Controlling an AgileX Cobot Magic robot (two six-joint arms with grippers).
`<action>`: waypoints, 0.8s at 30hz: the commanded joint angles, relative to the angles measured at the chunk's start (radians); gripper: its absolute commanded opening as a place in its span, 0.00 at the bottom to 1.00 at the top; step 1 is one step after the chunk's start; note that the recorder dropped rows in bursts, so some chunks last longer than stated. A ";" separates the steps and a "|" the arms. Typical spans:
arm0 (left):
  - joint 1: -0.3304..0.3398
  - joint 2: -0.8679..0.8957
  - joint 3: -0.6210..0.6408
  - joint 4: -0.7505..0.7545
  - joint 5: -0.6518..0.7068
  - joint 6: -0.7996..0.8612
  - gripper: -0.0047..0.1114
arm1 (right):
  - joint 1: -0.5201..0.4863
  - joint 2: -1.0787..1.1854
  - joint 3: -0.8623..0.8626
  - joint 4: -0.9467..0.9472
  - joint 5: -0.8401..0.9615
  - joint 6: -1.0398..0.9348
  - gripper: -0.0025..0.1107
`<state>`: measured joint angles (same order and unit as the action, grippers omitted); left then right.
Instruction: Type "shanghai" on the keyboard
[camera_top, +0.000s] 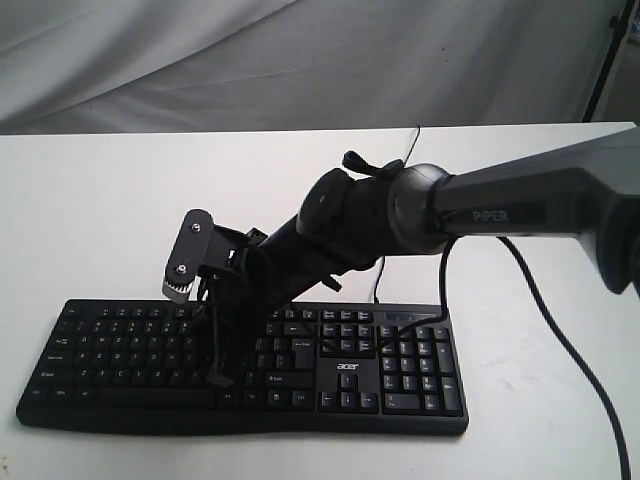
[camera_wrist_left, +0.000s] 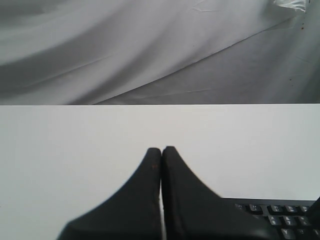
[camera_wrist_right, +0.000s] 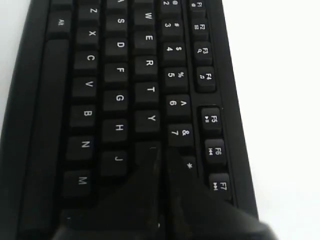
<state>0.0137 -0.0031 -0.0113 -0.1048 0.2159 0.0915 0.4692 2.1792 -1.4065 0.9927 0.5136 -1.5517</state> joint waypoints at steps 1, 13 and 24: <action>-0.004 0.003 0.001 -0.004 -0.003 -0.001 0.05 | -0.006 -0.009 0.003 0.007 0.003 -0.015 0.02; -0.004 0.003 0.001 -0.004 -0.003 -0.001 0.05 | -0.002 -0.009 0.015 0.000 -0.002 -0.018 0.02; -0.004 0.003 0.001 -0.004 -0.003 -0.001 0.05 | 0.000 -0.009 0.014 0.000 0.002 -0.027 0.02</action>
<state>0.0137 -0.0031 -0.0113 -0.1048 0.2159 0.0915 0.4689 2.1792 -1.3984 0.9925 0.5114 -1.5676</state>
